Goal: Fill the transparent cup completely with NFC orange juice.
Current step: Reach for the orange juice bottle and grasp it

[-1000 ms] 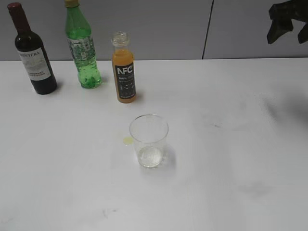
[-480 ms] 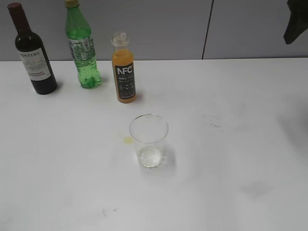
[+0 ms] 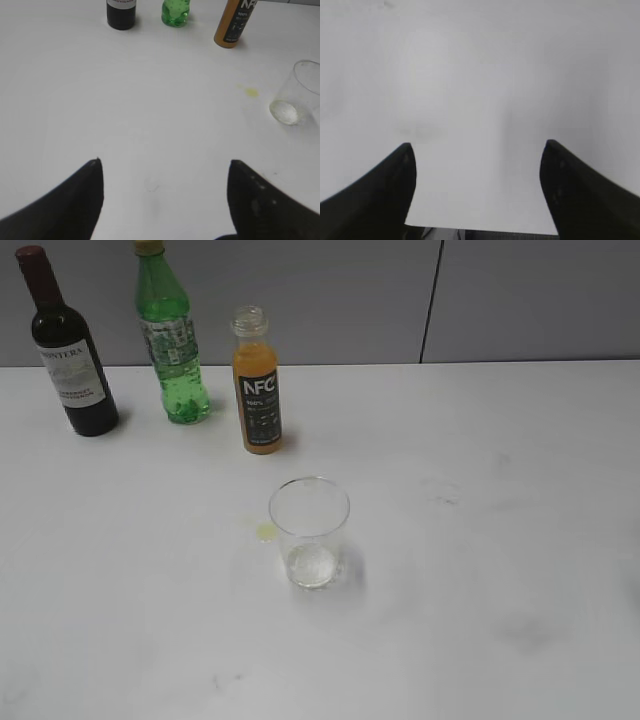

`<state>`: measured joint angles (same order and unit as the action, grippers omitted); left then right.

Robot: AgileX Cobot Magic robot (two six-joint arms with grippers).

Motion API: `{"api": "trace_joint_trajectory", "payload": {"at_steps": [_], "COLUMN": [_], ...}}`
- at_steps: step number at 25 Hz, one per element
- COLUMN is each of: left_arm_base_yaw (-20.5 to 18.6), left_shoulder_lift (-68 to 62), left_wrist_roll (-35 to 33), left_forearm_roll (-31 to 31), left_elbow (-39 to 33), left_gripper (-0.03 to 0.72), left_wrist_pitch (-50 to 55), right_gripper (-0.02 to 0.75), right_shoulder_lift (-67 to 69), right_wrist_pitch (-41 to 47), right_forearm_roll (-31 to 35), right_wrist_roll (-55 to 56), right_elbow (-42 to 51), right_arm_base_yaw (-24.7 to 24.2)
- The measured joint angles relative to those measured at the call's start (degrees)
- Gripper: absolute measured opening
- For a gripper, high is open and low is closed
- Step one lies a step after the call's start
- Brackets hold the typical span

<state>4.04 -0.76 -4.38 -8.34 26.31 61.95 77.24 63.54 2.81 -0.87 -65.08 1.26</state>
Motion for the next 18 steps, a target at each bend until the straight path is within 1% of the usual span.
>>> {"api": "trace_joint_trajectory", "payload": {"at_steps": [3, 8, 13, 18], "left_arm_base_yaw": [0.00, 0.00, 0.00, 0.00], "left_shoulder_lift": [0.00, 0.00, 0.00, 0.00], "left_wrist_roll": [0.00, 0.00, 0.00, 0.00], "left_forearm_roll": [0.00, 0.00, 0.00, 0.00], "left_elbow": [0.00, 0.00, 0.00, 0.00], "left_gripper": [0.587, 0.587, 0.587, 0.587], "left_wrist_pitch": [0.00, 0.00, 0.00, 0.00], "right_gripper": [0.596, 0.596, 0.596, 0.596], "right_shoulder_lift": [-6.20, -15.46, -25.02, -32.86], "right_wrist_pitch": [-3.35, -6.51, -8.98, -10.73], "right_forearm_roll": [0.00, -0.06, -0.06, 0.86], "right_wrist_roll": [-0.70, -1.47, -1.79, -1.79], "right_elbow": [9.43, 20.84, 28.47, 34.21], "right_arm_base_yaw": [0.00, 0.00, 0.00, 0.00]}}
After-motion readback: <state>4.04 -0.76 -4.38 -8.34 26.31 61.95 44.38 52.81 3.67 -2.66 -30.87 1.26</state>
